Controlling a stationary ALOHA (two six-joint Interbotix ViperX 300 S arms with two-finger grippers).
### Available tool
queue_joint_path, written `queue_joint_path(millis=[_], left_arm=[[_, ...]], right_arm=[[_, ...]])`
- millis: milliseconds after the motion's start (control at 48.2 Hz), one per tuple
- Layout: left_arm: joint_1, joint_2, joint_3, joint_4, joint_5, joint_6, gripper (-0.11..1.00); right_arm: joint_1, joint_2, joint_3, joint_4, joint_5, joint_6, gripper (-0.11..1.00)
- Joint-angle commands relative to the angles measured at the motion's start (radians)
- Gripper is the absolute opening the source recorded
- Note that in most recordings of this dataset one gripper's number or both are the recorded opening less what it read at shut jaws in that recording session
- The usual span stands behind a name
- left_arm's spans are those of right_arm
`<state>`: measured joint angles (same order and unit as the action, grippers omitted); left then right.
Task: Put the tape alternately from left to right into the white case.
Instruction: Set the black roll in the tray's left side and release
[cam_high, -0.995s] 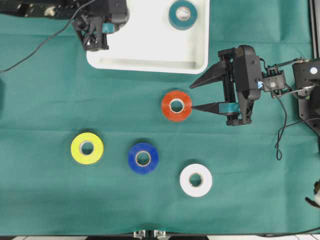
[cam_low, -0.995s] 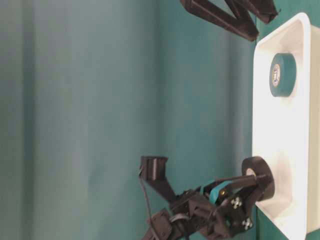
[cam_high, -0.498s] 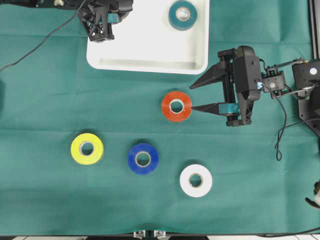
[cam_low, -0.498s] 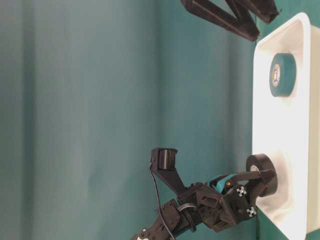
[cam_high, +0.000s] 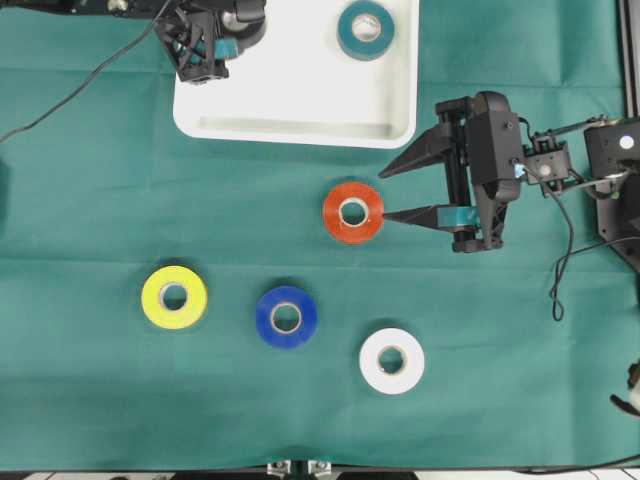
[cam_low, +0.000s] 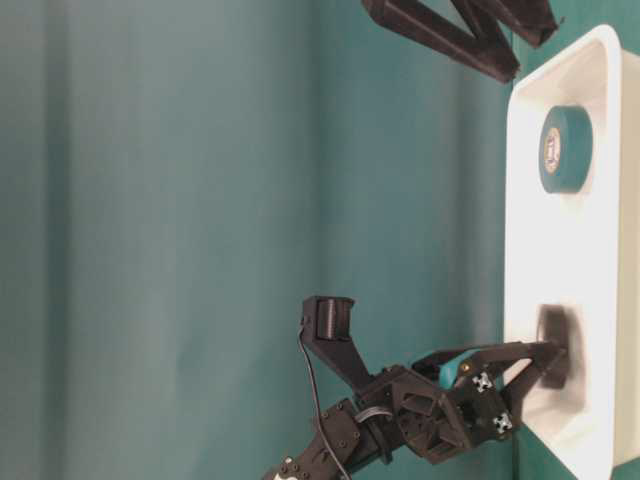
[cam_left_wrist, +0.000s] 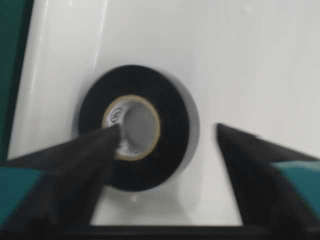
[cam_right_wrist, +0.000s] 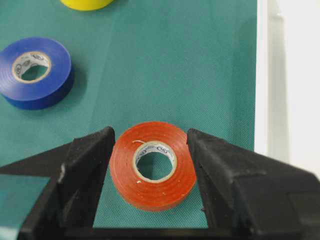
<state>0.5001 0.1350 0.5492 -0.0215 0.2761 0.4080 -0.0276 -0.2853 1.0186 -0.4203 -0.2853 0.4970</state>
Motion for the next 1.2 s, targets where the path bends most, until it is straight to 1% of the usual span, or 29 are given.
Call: queue_joint_path(millis=[0, 83, 104, 124, 249, 581, 726, 933, 1182], left_arm=[[0.003, -0.02, -0.002, -0.002, -0.008, -0.002, 0.46], [0.003, -0.025, 0.002, -0.002, -0.006, 0.0, 0.71], [0.002, -0.025, 0.002, -0.002, -0.008, 0.0, 0.75], [0.002, -0.026, 0.002, -0.002, -0.006, 0.0, 0.76], [0.003, -0.035, 0.008, 0.0, -0.006, 0.0, 0.71], [0.0, -0.046, 0.018, -0.002, -0.006, -0.002, 0.71], [-0.008, -0.074, 0.038, -0.003, -0.006, -0.003, 0.7], [-0.049, -0.155, 0.094, -0.003, -0.006, -0.003, 0.7], [-0.146, -0.261, 0.173, -0.005, -0.008, -0.006, 0.7]], right_arm=[[0.002, -0.005, -0.02, 0.0, -0.003, -0.002, 0.67], [0.002, -0.005, -0.02, 0.0, -0.003, -0.002, 0.67], [0.002, -0.005, -0.02, -0.002, -0.003, -0.002, 0.67], [0.002, -0.005, -0.02, 0.0, -0.003, -0.002, 0.67], [0.003, -0.005, -0.02, -0.002, -0.003, -0.002, 0.67], [0.002, -0.005, -0.018, 0.0, -0.003, -0.002, 0.67], [0.002, -0.006, -0.02, 0.0, -0.003, -0.002, 0.67], [0.002, -0.005, -0.02, -0.002, -0.003, -0.002, 0.67], [0.002, -0.005, -0.023, 0.0, -0.003, -0.002, 0.67]])
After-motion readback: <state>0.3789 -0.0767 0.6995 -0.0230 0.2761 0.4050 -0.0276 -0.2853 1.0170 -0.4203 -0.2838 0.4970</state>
